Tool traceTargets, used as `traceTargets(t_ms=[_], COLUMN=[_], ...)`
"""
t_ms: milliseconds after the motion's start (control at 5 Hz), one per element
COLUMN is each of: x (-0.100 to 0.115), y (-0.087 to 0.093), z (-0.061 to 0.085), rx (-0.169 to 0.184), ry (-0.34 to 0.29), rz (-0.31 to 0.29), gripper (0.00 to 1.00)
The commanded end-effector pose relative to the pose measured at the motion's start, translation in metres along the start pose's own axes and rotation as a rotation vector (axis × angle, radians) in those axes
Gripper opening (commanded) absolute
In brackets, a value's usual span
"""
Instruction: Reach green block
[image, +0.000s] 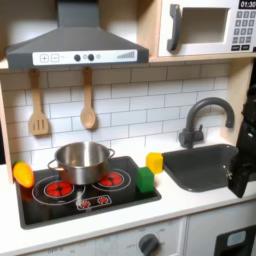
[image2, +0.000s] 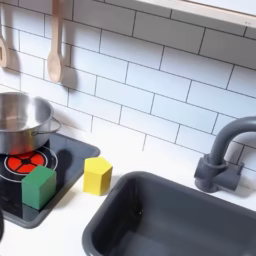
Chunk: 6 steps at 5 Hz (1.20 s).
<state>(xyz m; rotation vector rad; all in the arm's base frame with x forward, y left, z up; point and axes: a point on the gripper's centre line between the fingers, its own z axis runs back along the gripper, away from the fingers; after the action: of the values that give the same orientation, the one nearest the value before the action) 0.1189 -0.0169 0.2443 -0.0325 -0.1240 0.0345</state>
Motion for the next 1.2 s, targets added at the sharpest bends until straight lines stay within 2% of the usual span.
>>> traceTargets(t_ms=[0, 400, 600, 1000], x=[0.0, 0.025, 0.04, 0.069], y=[0.0, 0.0, 0.006, 0.018], z=[0.0, -0.012, -0.017, -0.023], rx=[0.0, 0.029, 0.047, 0.061], ry=[0.002, -0.001, -0.008, -0.037], rz=[-0.002, 0.032, 0.024, 0.016], gripper=[1.0, 1.0, 1.0, 1.0])
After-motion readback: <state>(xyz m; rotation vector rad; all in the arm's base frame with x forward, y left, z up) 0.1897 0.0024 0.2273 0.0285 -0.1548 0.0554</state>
